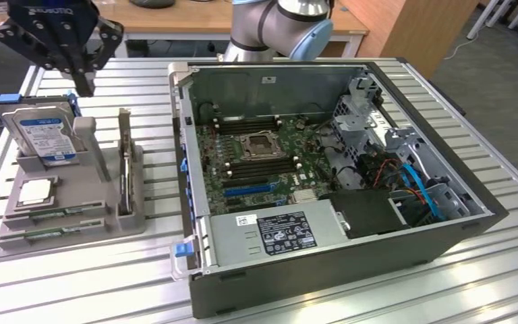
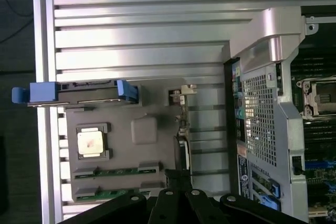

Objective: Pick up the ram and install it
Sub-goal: 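Reach for the ram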

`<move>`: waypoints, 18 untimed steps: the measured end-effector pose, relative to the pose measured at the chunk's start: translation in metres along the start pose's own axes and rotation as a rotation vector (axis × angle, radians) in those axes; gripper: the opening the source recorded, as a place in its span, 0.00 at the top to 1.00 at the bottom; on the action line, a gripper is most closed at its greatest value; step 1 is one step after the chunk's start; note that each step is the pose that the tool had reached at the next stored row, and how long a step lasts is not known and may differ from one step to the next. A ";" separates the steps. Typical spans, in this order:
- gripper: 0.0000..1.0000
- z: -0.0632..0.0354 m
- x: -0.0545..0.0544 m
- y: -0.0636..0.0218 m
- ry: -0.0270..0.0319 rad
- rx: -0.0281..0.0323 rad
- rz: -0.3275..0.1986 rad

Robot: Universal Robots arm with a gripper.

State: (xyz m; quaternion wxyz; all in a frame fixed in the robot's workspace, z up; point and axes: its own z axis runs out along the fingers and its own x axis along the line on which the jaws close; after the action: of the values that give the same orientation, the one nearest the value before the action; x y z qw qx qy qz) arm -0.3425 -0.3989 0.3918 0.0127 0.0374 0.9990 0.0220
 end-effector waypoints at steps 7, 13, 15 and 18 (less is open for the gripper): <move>0.89 -0.0001 0.019 -0.0016 0.0000 0.0001 0.000; 0.89 0.0000 0.027 -0.0024 0.0003 0.0004 0.000; 0.89 0.0000 0.027 -0.0024 0.0003 0.0004 0.000; 0.89 -0.0001 0.028 -0.0030 0.0004 0.0004 0.000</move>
State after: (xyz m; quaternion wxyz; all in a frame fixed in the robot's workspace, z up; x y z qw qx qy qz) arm -0.3704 -0.3998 0.3911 0.0125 0.0374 0.9990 0.0218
